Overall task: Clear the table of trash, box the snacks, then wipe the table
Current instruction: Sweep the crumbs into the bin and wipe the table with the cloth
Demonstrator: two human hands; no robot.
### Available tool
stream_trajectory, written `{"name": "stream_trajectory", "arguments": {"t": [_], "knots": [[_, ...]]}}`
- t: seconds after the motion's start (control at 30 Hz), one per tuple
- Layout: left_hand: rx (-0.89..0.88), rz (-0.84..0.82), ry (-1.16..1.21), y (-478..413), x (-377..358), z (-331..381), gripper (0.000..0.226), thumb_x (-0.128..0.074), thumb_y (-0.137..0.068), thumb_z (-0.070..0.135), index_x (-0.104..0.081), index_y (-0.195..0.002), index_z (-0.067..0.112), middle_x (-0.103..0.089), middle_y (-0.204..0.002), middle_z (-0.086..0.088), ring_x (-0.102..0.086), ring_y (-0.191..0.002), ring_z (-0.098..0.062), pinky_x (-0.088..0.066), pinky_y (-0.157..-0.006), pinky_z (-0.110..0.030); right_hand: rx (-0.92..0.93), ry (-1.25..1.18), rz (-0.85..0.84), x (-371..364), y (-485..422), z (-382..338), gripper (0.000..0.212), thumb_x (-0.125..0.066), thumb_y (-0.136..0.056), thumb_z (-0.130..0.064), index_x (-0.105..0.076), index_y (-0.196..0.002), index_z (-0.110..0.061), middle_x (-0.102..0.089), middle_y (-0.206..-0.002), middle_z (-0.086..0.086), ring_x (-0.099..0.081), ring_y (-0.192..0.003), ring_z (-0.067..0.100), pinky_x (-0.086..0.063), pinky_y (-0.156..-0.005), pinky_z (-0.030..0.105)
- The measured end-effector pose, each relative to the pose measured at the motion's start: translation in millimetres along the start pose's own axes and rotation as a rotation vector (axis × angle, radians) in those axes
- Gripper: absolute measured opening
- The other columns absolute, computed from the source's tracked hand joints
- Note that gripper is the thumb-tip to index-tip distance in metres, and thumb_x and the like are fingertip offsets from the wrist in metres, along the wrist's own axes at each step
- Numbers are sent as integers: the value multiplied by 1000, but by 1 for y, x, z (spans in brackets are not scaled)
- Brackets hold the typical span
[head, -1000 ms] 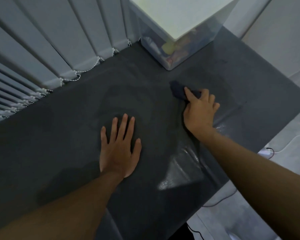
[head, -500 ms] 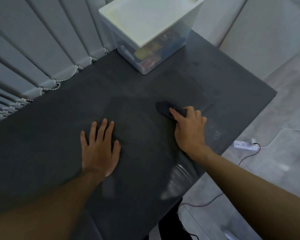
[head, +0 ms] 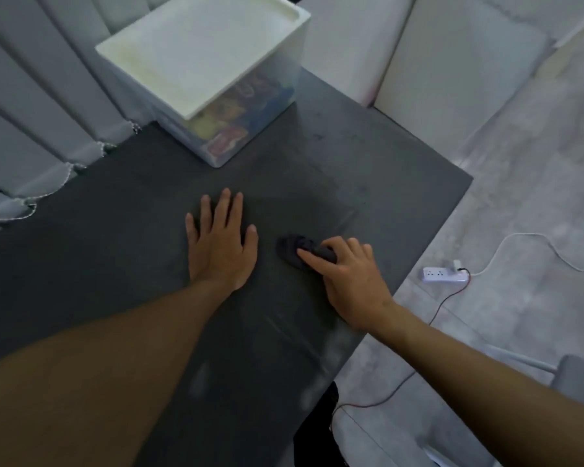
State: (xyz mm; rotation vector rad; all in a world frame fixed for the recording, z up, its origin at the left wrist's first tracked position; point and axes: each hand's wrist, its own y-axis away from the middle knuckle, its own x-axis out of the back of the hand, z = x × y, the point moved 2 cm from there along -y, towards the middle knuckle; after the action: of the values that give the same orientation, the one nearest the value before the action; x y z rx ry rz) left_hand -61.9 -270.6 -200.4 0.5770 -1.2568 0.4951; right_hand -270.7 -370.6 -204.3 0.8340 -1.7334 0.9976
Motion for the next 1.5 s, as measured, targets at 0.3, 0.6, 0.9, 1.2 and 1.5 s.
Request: {"name": "stream_trajectory", "arguments": {"t": [0.3, 0.6, 0.9, 1.2, 1.5], "knots": [[76, 23, -102, -16, -13, 3, 66, -15, -101, 52, 2, -161, 28, 3, -169, 5, 9, -155, -26, 2, -123, -57, -542, -6, 92, -3, -65, 48, 49, -47, -86, -14, -63, -129, -30, -54, -112, 10, -47, -94, 34, -34, -77, 42], [84, 3, -129, -18, -10, 3, 69, -8, -97, 55, 1, -160, 29, 2, -169, 5, 4, -155, -25, -2, -123, -57, -154, 108, 13, -14, -132, 89, 50, -51, -89, -13, -61, -132, -35, -55, -117, 10, -50, -98, 35, -31, -80, 42], [80, -13, -166, -19, -12, 2, 68, -11, -99, 54, 0, -161, 27, 0, -169, 3, 3, -155, -25, -4, -122, -58, 98, -7, -83, -28, -155, 57, 48, -46, -88, -17, -62, -132, -28, -56, -110, 13, -49, -91, 35, -35, -77, 43], [70, -27, -148, -21, -9, 3, 68, -17, -100, 52, -7, -161, 26, -3, -169, 2, 1, -156, -26, -7, -122, -58, -708, 64, -8, -20, -237, 126, 53, -45, -85, -8, -57, -130, -33, -43, -134, 15, -38, -122, 39, -27, -99, 48], [67, -32, -150, -20, -8, 3, 68, -23, -100, 51, -11, -161, 24, -6, -169, 1, -2, -156, -28, -9, -122, -59, -152, 188, -19, -30, -245, 131, 50, -45, -88, -15, -59, -133, -32, -52, -119, 17, -46, -105, 39, -29, -87, 46]]}}
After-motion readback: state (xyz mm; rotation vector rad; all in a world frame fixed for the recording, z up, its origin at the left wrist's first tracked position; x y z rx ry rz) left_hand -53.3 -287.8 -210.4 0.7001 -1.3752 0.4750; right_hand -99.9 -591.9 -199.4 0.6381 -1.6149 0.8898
